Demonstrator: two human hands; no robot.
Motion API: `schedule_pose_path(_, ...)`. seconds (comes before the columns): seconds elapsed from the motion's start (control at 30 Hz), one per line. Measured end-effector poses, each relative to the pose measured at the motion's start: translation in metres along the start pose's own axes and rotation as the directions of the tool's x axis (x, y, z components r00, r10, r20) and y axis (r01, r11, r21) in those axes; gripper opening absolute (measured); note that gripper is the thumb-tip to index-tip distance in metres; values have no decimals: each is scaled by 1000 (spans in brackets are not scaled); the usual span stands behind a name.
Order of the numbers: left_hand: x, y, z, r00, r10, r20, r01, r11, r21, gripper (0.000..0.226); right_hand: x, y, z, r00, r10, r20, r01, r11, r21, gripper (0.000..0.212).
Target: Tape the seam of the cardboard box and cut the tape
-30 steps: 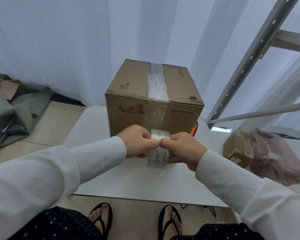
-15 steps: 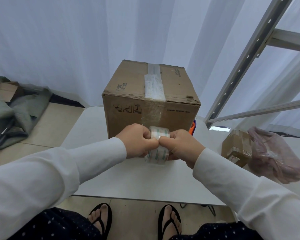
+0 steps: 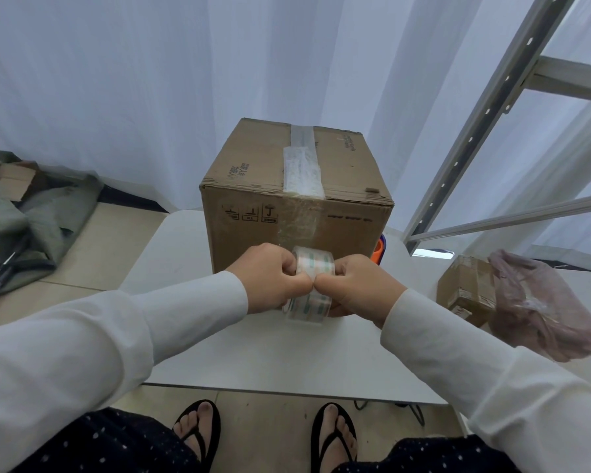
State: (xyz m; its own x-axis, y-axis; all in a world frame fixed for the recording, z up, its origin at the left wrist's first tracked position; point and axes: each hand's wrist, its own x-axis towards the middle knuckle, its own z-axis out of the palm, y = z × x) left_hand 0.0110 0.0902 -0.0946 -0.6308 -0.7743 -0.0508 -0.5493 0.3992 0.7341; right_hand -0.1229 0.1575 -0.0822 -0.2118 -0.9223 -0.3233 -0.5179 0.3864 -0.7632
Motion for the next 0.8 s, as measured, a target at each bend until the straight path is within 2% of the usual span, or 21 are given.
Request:
schedule_pose_path(0.07, 1, 0, 0, 1000, -10, 9, 10, 1000, -8, 23, 1, 0, -2, 1000, 20, 15, -20, 1000, 4, 30)
schedule_pose_path(0.2, 3, 2, -4, 994, -74, 81, 81, 992, -95, 21, -1, -3, -6, 985, 109, 134, -132, 976, 173, 28)
schedule_pose_path(0.3, 2, 3, -6, 984, -121, 133, 139, 981, -135, 20, -3, -2, -8, 974, 131, 187, -171, 961, 215, 28)
schedule_pose_path(0.47, 2, 3, -10, 973, -161, 167, 188, 969, -162, 19, -1, -2, -7, 969, 121, 216, -171, 958, 231, 27)
schedule_pose_path(0.57, 1, 4, -12, 962, -191, 195, 229, 953, -197, 26, 2, -1, -7, 961, 115, 251, -180, 950, 255, 28)
schedule_pose_path(0.7, 2, 2, -12, 966, -200, 167, 248, 900, -358, 38, 4, 1, -8, 956, 88, 279, -182, 926, 332, 27)
schedule_pose_path(0.8, 4, 4, -17, 962, -240, 133, 274, 840, -469, 38, 2, -1, -9, 958, 32, 286, -160, 885, 437, 25)
